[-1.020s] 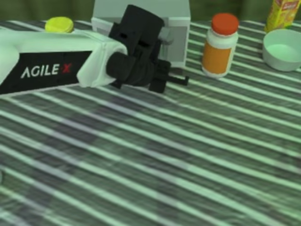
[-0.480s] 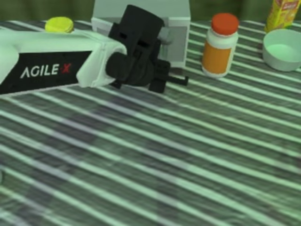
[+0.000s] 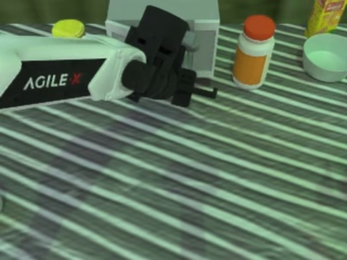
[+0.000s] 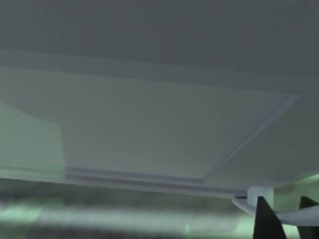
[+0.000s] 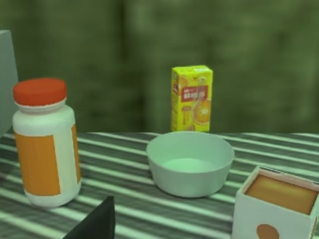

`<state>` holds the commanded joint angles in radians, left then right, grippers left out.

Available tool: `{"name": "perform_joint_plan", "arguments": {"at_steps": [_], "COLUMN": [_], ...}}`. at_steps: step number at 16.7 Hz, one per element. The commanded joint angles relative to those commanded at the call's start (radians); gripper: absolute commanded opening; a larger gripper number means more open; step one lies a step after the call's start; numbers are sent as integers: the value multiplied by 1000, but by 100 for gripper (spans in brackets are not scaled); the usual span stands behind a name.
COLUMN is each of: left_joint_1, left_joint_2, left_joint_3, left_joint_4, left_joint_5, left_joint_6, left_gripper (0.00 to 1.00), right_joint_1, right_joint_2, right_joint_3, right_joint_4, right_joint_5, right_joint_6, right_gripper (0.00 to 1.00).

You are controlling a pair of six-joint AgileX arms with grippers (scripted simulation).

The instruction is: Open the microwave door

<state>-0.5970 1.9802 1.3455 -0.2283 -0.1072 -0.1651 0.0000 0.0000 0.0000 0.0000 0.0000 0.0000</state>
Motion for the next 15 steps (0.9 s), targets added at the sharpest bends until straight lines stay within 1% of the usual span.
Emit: {"name": "perform_joint_plan", "arguments": {"at_steps": [3, 5, 10, 15], "left_joint_1": [0, -7, 13, 14], "left_joint_2": [0, 1, -26, -27], "left_joint_3": [0, 0, -37, -40], "left_joint_4": [0, 0, 16, 17], "left_joint_5": [0, 10, 38, 39], "left_joint_6": [0, -3, 44, 46], "left_gripper": [0, 0, 0, 0], "right_joint_1": [0, 0, 0, 0], "right_joint_2": [0, 0, 0, 0], "right_joint_3": [0, 0, 0, 0], "right_joint_4": [0, 0, 0, 0], "right_joint_5": [0, 0, 0, 0], "right_joint_6": [0, 0, 0, 0], "right_gripper": [100, 100, 100, 100]}}
